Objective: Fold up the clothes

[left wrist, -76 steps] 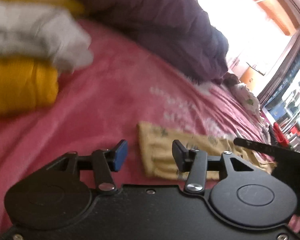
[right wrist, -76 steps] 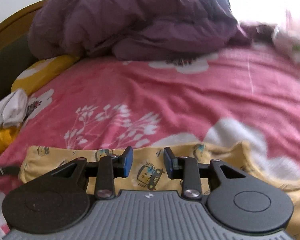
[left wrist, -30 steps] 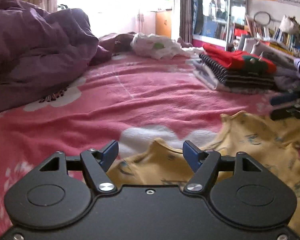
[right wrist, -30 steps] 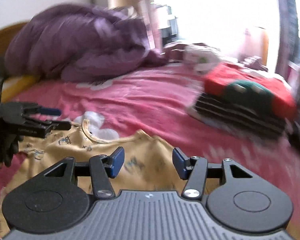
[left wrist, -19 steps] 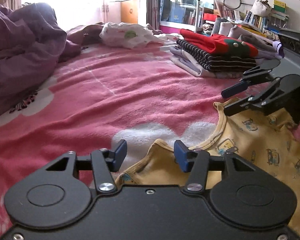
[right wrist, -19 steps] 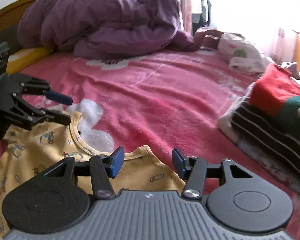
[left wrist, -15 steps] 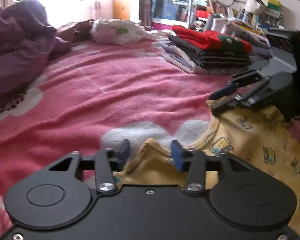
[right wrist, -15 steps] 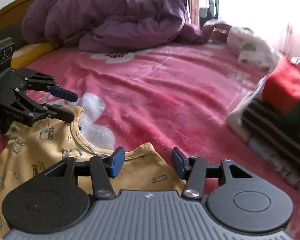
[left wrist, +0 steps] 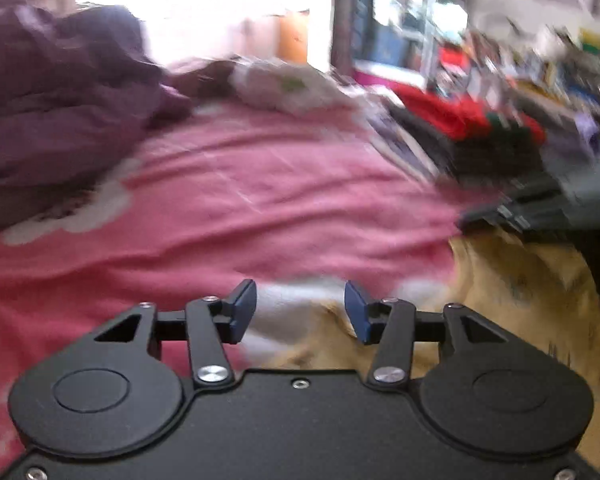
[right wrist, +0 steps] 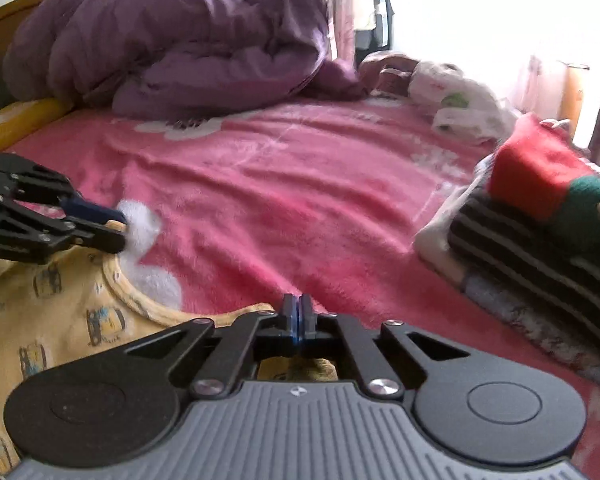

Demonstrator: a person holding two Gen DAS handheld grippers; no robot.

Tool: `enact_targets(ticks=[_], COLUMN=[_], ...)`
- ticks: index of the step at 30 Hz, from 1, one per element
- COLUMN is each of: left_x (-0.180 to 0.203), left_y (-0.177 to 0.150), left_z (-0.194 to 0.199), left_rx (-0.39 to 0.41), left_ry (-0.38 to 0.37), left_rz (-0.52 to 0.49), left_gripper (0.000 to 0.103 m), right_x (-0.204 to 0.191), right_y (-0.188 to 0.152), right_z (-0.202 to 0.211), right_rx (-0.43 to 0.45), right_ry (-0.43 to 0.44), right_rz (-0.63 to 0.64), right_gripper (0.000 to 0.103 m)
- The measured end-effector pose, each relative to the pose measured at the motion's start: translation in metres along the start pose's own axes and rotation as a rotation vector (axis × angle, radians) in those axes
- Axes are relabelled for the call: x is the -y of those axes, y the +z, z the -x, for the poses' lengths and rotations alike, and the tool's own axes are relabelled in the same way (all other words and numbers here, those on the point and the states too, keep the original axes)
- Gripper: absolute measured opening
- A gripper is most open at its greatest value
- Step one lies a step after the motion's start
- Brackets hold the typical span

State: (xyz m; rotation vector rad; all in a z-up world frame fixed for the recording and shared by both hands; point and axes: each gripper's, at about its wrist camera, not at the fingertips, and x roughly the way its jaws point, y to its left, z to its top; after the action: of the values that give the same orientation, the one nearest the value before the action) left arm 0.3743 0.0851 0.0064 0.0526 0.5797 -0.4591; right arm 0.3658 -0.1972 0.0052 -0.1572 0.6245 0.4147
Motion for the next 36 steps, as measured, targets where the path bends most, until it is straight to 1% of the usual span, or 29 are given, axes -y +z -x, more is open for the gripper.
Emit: enact_targets(ticks=[1,3,4,6,8,11,14,18,19,20,21,22,25,27,29,31,33,34,36], left_x=[-0.009,-0.024,-0.027,-0.032,-0.031,-0.036,-0.042,-0.046,-0.046,-0.047,-0.048,-0.049,-0.06,-0.059,-0.057,-0.061,-0.068,-0.072,-0.079], left_y=[0.003,0.004,0.004,0.003,0.001,-0.007,-0.014,-0.031,-0.035,-0.037,-0.038,-0.04,-0.045,-0.045,-0.045,-0.047,-0.05,-0.052,-0.055], left_z=[0.008,0.022,0.028,0.038,0.041,0.043,0.042,0.029,0.027,0.029,0.032,0.034,0.04,0.042,0.044,0.051,0.061,0.066,0.076], left_rx=[0.016,0.039,0.044,0.041,0.016,-0.027,-0.052,-0.123,-0.138,-0.133,-0.129,-0.125,-0.118,-0.108,-0.099,-0.092,-0.086,-0.083,-0.077], left_ry=[0.011,0.013,0.009,-0.015,-0.035,-0.019,-0.033,-0.08,-0.074,-0.073,-0.072,-0.07,-0.056,-0.06,-0.063,-0.055,-0.039,-0.031,-0.015], left_rz=[0.032,0.06,0.063,0.071,0.051,0.054,0.061,0.077,0.072,0.072,0.072,0.072,0.106,0.096,0.086,0.09,0.103,0.109,0.122], left_gripper=[0.047,0.047,0.046,0.045,0.045,0.045,0.045,0.045,0.038,0.011,0.005,0.003,0.003,0.002,0.004,0.009,0.02,0.028,0.028], right_x=[-0.004,-0.015,-0.022,-0.037,-0.056,-0.084,-0.107,-0.128,-0.131,-0.131,-0.131,-0.131,-0.125,-0.123,-0.127,-0.133,-0.139,-0.143,-0.149], right_y=[0.001,0.002,0.002,0.003,0.002,0.002,0.003,0.008,0.009,0.009,0.009,0.009,0.006,0.004,0.004,0.008,0.013,0.016,0.023], right_z=[0.007,0.02,0.026,0.035,0.039,0.034,0.025,0.011,0.007,0.002,-0.002,-0.007,-0.021,-0.024,-0.025,-0.024,-0.024,-0.025,-0.031], right_rx=[0.012,0.028,0.034,0.043,0.043,0.032,0.019,0.01,0.007,0.003,-0.002,-0.007,-0.04,-0.048,-0.055,-0.051,-0.041,-0.036,-0.03], right_ry=[-0.009,-0.004,0.008,0.049,0.103,0.157,0.186,0.201,0.19,0.179,0.17,0.161,0.119,0.109,0.09,0.07,0.06,0.064,0.069], right_rz=[0.01,0.031,0.041,0.056,0.064,0.071,0.068,0.046,0.042,0.03,0.012,-0.005,-0.059,-0.073,-0.056,-0.04,-0.022,-0.006,0.013], right_gripper=[0.008,0.01,0.013,0.013,0.013,0.013,0.013,0.013,0.013,0.013,0.013,0.013,0.013,0.013,0.013,0.013,0.014,0.014,0.014])
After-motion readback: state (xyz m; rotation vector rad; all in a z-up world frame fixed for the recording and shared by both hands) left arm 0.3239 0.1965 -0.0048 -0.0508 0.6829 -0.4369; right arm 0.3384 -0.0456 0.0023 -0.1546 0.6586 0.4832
